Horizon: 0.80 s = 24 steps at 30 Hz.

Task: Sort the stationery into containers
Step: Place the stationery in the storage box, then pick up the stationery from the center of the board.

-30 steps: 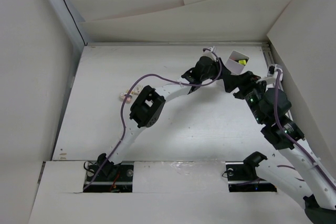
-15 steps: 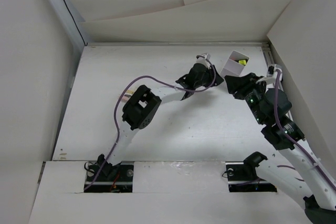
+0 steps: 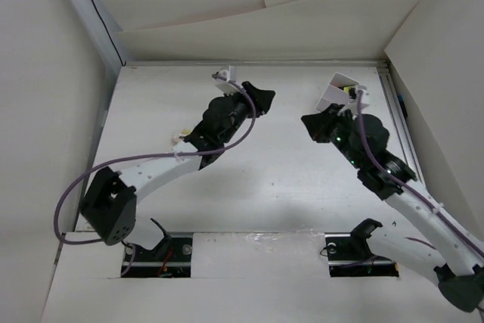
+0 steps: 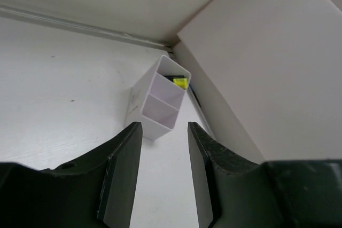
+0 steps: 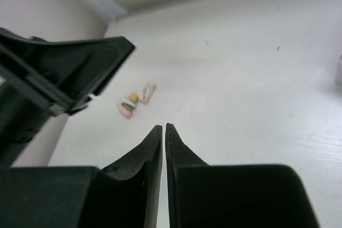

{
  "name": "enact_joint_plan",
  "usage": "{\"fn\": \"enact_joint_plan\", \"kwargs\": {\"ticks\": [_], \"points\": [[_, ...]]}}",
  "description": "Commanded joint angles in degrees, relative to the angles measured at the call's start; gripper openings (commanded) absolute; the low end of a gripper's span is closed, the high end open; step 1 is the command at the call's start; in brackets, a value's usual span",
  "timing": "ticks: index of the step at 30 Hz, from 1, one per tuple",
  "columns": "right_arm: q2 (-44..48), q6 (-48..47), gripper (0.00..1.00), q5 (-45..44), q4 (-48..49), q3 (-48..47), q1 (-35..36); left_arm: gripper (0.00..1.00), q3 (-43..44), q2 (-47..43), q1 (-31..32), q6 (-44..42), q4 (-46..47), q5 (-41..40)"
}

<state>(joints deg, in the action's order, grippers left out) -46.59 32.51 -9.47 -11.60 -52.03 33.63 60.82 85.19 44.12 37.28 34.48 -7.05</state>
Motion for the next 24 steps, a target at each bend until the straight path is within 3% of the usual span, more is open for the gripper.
{"fn": "enact_joint_plan", "kwargs": {"ticks": [1, 5, 10, 15, 19, 24], "points": [[-6.22, -1.14, 0.12, 3.76, 1.75, -1.76, 3.97, 0.36, -7.61, -6.24, 0.27, -1.68, -3.62, -9.44], [-10.18, 0.1, 0.12, 3.15, 8.68, 0.35, 7.93, 0.36, -16.22, -16.79, -0.79, -1.07, -7.93, -16.67], [-20.98, 0.1, 0.12, 3.15, 10.36, -1.58, 10.49, 0.38, -23.72, -28.48, -1.32, -0.54, -14.25, -24.14], [-31.97, -1.22, 0.21, 4.29, 11.77, -6.06, 12.51, 0.4, -28.9, -37.36, -1.93, -1.68, -19.97, -29.5], [-40.93, -4.2, 0.39, 6.39, 12.39, -11.58, 12.52, 0.41, -31.89, -41.94, -1.93, -2.21, -22.96, -32.41], [-53.66, -13.32, 0.7, 12.1, 10.73, -20.64, 13.65, 0.44, -34.01, -46.42, -2.46, -3.43, -23.76, -33.56]]}}
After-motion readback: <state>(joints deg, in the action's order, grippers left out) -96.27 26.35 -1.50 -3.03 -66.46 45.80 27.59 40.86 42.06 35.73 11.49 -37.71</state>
